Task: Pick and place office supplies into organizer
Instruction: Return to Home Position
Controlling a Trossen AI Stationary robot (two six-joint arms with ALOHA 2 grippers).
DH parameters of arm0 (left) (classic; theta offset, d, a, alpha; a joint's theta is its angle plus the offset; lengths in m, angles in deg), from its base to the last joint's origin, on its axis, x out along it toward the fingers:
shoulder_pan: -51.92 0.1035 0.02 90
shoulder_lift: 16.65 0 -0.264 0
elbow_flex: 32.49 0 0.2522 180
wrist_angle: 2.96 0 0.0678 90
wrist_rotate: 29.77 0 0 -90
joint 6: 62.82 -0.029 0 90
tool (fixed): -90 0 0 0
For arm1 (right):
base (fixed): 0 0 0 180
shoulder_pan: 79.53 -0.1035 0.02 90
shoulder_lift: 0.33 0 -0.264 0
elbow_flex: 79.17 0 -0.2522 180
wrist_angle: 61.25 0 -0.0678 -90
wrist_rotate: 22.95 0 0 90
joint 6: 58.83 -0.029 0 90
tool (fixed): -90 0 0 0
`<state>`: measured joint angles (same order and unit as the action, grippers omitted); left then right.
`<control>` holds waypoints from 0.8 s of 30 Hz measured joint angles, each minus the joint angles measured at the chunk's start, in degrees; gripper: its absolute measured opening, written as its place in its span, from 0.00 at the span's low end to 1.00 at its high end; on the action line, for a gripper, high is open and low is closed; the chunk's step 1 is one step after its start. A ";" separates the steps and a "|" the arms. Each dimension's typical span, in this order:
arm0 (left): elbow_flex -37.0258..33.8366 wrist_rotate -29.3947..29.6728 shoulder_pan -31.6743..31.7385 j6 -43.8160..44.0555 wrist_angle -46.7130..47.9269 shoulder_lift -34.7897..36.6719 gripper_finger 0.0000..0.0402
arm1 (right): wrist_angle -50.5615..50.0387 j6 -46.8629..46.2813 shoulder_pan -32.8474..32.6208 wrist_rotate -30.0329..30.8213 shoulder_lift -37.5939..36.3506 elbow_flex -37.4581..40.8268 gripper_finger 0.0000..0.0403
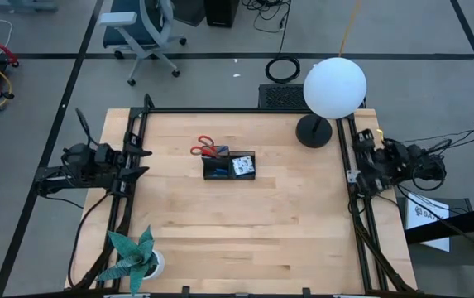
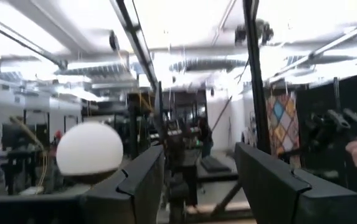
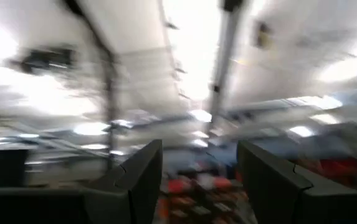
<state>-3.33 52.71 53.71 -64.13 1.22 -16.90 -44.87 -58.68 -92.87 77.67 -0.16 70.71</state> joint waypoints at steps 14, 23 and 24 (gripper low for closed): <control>-13.95 0.07 -0.01 -1.11 -27.04 -0.01 0.51 | 33.26 2.04 0.01 -1.58 0.10 14.82 0.49; -14.83 0.23 0.01 -3.05 -28.01 0.02 0.51 | 30.53 3.53 0.00 0.01 0.39 15.04 0.49; -14.83 0.23 0.01 -3.05 -28.02 0.00 0.51 | 30.95 3.55 0.00 -0.07 0.29 15.04 0.49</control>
<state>-18.15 52.94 53.72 -67.17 -26.80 -16.90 -13.92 -55.13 -92.87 77.60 0.13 85.75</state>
